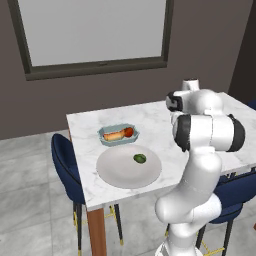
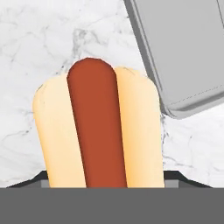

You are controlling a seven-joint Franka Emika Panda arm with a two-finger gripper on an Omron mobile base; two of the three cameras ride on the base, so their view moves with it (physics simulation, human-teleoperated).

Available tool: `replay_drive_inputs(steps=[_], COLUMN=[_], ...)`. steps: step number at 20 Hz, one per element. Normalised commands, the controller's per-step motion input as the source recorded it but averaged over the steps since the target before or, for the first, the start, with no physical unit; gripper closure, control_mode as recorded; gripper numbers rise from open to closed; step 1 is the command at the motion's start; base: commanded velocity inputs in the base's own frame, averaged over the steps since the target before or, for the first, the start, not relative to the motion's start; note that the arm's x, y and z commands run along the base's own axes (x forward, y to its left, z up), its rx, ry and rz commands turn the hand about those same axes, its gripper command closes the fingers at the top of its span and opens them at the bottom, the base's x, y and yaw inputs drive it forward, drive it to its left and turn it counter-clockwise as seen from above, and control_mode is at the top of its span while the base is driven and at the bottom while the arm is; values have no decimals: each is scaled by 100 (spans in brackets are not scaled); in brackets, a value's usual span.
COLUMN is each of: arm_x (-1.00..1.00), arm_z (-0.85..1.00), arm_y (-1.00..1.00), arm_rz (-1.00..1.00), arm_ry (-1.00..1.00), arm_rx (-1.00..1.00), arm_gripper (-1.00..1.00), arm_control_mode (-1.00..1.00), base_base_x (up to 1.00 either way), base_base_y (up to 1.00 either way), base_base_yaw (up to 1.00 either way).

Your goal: Place one cooked food and one vegetable from the large plate to each tupperware container.

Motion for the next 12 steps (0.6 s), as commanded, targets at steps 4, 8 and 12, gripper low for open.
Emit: replay_drive_inputs(steps=[4,8,12], arm_x=[39,33,9], arm_z=[-7,0,-11], arm_y=[-100,-100,-75], arm_rz=[13,22,26], arm_ry=[2,0,0], arm_rx=[8,1,-1], arm_gripper=[100,100,100], arm_control_mode=[-100,-100,-100], base_base_x=[0,0,0], base_base_y=[0,0,0], base_base_yaw=[0,0,0])
